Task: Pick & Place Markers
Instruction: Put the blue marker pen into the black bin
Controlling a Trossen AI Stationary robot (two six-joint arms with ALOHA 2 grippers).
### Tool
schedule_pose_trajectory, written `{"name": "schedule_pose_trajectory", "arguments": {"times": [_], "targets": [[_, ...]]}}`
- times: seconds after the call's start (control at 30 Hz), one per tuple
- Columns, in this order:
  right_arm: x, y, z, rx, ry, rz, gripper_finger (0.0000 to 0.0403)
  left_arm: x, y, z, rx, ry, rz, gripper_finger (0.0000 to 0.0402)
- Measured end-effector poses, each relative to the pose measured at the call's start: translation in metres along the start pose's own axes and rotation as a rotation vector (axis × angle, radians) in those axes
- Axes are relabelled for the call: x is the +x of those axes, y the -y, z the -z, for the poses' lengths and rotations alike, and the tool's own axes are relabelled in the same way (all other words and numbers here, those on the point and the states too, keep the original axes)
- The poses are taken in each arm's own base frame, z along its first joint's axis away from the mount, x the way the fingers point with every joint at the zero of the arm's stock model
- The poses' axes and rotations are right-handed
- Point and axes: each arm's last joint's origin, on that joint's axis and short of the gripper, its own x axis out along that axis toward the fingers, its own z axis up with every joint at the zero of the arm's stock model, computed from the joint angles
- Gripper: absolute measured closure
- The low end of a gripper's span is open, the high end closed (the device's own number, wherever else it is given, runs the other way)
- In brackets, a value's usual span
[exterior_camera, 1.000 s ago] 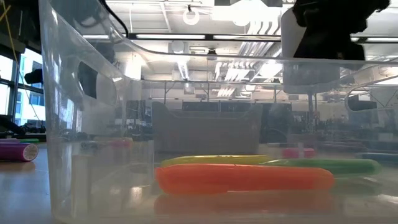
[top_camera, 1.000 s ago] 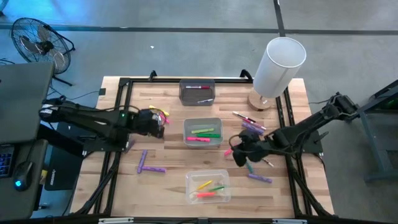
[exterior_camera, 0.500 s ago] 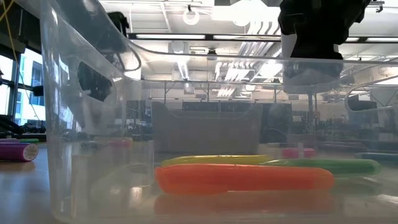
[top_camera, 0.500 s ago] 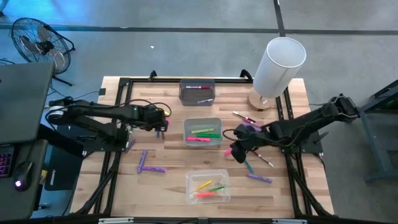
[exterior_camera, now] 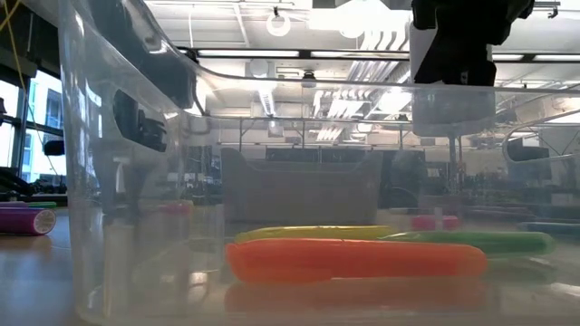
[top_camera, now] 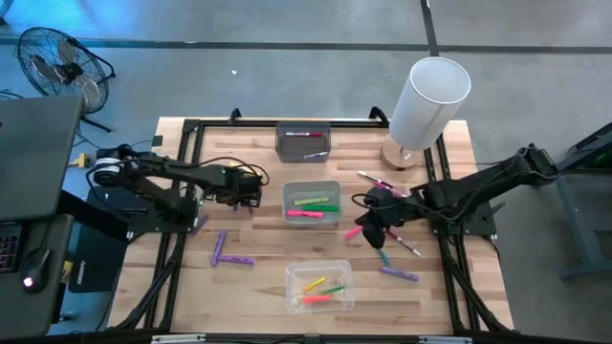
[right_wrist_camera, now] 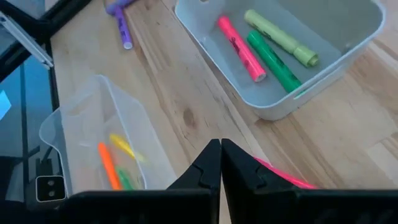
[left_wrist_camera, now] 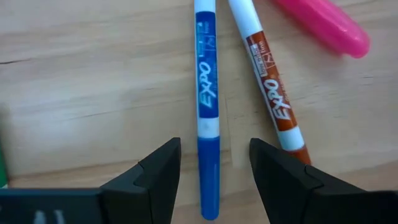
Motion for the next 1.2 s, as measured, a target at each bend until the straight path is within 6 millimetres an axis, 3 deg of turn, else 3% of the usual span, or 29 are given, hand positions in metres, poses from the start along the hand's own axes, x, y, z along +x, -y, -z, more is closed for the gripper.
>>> {"name": "schedule_pose_trajectory", "arguments": {"times": [0.23, 0.57, 0.77, 0.83, 1.0, 1.2], "targets": [[-0.005, 0.000, -0.002, -0.032, 0.023, -0.007, 0.0401, 0.008, 0.000, -0.006, -0.010, -0.023, -0.037, 0.0230], [-0.005, 0.000, -0.001, -0.062, 0.009, -0.016, 0.0401, 0.013, -0.013, -0.025, -0.032, -0.056, -0.092, 0.0374], [-0.007, 0.002, 0.000, -0.127, -0.020, -0.020, 0.0401, 0.006, -0.030, -0.028, -0.050, -0.103, -0.187, 0.0370], [-0.012, 0.005, 0.000, -0.142, -0.014, 0.003, 0.0402, -0.003, -0.036, -0.027, -0.052, -0.131, -0.199, 0.0369], [-0.024, 0.012, 0.002, -0.174, -0.013, 0.057, 0.0402, -0.052, -0.032, -0.038, -0.054, -0.037, -0.074, 0.0377], [-0.033, 0.023, 0.008, -0.265, -0.068, 0.131, 0.0402, -0.121, -0.004, -0.068, 0.157, 0.225, 0.165, 0.0377]]}}
